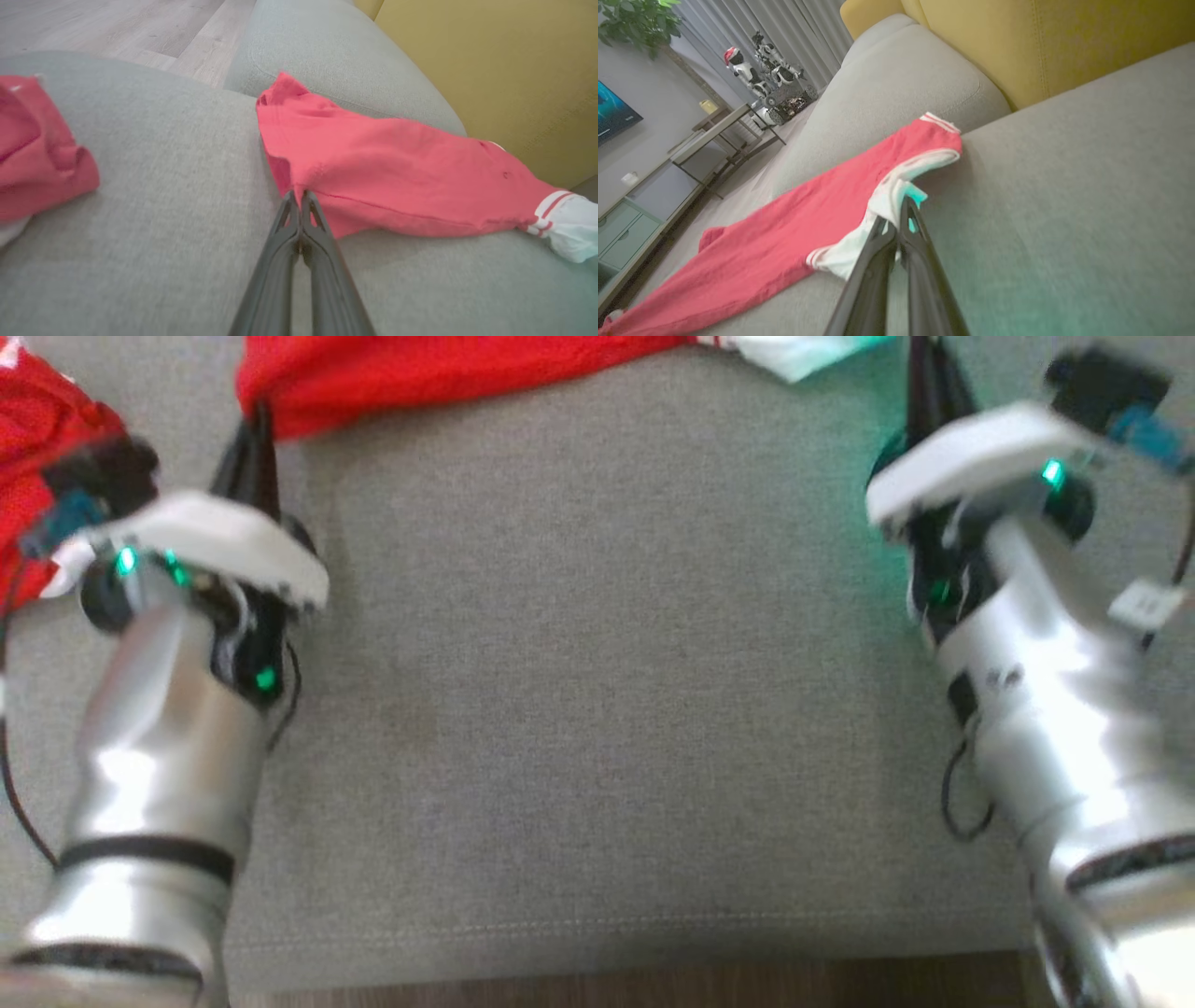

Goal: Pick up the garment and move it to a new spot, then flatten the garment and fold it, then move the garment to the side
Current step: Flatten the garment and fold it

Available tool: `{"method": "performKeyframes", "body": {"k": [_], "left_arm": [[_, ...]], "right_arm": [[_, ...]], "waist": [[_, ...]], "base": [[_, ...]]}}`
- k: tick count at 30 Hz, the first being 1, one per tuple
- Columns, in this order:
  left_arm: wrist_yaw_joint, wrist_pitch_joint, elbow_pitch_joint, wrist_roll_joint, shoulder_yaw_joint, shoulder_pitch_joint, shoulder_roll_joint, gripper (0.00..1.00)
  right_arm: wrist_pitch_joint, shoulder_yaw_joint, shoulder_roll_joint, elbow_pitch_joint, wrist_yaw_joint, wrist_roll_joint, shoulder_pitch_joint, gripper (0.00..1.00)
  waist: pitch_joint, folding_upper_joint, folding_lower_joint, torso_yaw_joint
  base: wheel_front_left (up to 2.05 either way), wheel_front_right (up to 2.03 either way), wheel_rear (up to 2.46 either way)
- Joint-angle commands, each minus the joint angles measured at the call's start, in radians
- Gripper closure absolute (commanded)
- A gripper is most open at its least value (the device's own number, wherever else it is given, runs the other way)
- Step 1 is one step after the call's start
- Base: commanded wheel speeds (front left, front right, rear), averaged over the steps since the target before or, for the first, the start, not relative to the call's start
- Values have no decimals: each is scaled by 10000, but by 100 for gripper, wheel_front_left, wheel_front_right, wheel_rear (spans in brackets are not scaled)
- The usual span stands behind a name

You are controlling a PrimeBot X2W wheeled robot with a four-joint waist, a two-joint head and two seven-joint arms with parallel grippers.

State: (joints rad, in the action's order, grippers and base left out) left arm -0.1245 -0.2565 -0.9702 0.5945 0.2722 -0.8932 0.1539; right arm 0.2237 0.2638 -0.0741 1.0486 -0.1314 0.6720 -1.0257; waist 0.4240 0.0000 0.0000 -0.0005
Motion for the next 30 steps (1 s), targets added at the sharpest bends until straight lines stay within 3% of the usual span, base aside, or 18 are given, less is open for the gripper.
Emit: {"method": "performKeyframes", "body": {"k": [1,6,11,17,25,30], "left_arm": [[-60,-52,621,-110,-411,555,322,100],[-60,-52,1489,-496,-592,2097,289,100],[-60,-52,2438,-769,-906,3449,292,100],[74,-53,3833,-1021,-1241,5130,351,100],[847,191,6039,-934,-1485,7611,446,100],[1386,707,7563,-856,-1547,8964,473,100]], "right_arm": [[195,369,227,-729,7,160,721,100],[294,376,-120,-2119,7,637,2940,100],[326,-209,-460,-4296,7,1081,5544,100],[-645,-1165,-343,-6984,7,877,8367,100],[-2974,-2537,189,-10435,7,48,11452,100],[-3691,-2845,233,-11311,7,280,12460,100]], "waist": [[-346,0,0,-18],[-1059,0,0,48],[-1741,0,0,121],[-2484,0,0,44],[-3127,0,0,-126],[-3419,0,0,-180]], "base": [[0,0,0],[0,0,0],[0,0,0],[0,0,0],[0,0,0],[0,0,0]]}}
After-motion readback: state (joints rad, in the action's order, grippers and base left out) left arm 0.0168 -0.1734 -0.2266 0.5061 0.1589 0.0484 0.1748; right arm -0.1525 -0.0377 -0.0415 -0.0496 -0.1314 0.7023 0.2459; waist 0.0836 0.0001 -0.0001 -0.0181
